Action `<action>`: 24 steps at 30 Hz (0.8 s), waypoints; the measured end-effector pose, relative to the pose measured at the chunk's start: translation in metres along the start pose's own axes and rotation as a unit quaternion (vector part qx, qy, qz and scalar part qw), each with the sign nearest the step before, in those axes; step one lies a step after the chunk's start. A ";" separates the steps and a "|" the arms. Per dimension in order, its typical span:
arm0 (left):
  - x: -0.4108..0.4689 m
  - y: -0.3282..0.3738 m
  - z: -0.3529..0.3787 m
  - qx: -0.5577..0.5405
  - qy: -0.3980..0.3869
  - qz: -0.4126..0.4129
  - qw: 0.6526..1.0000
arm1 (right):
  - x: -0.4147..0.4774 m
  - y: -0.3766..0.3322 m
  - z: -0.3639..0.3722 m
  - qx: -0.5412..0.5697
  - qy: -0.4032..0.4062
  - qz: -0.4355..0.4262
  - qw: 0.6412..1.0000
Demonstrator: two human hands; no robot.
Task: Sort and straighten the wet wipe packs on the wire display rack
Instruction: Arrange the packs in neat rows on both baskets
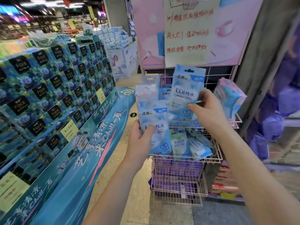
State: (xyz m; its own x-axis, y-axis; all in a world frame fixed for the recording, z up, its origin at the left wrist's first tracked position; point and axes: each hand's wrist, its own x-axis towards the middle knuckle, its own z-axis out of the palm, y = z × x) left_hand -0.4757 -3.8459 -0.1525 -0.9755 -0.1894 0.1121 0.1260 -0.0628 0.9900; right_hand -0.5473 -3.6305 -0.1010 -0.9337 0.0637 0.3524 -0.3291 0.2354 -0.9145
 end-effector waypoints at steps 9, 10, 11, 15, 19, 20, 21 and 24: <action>0.027 0.043 0.005 0.043 -0.002 0.071 0.997 | 0.032 0.007 0.032 -0.279 -0.140 0.068 0.948; 0.032 0.047 0.008 0.043 0.003 0.070 0.997 | 0.034 0.002 0.032 -0.300 -0.142 0.081 0.940; 0.035 0.051 0.012 0.041 0.006 0.067 0.997 | 0.036 -0.001 0.032 -0.309 -0.143 0.093 0.936; 0.054 0.060 0.029 0.030 0.000 0.065 0.997 | 0.032 -0.006 0.033 -0.275 -0.138 0.119 0.944; 0.071 0.059 0.044 0.056 -0.012 0.084 0.995 | 0.021 -0.008 0.019 -0.225 -0.016 0.080 0.971; 0.074 0.057 0.047 0.067 -0.010 0.091 0.994 | 0.018 -0.009 0.017 -0.176 0.013 0.070 0.982; 0.076 0.055 0.050 0.072 -0.008 0.098 0.993 | 0.015 -0.012 0.016 -0.129 0.016 0.063 0.990; 0.081 0.048 0.054 0.083 -0.009 0.117 0.990 | 0.008 -0.013 0.023 -0.091 -0.038 0.025 0.995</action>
State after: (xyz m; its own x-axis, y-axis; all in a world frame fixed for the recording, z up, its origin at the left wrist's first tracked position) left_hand -0.5583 -3.8111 -0.0914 -0.9267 -0.1620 0.3392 0.3180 0.1433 0.9372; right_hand -0.5540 -3.6555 -0.0905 -0.9586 0.0087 0.2845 -0.2567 0.4054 -0.8774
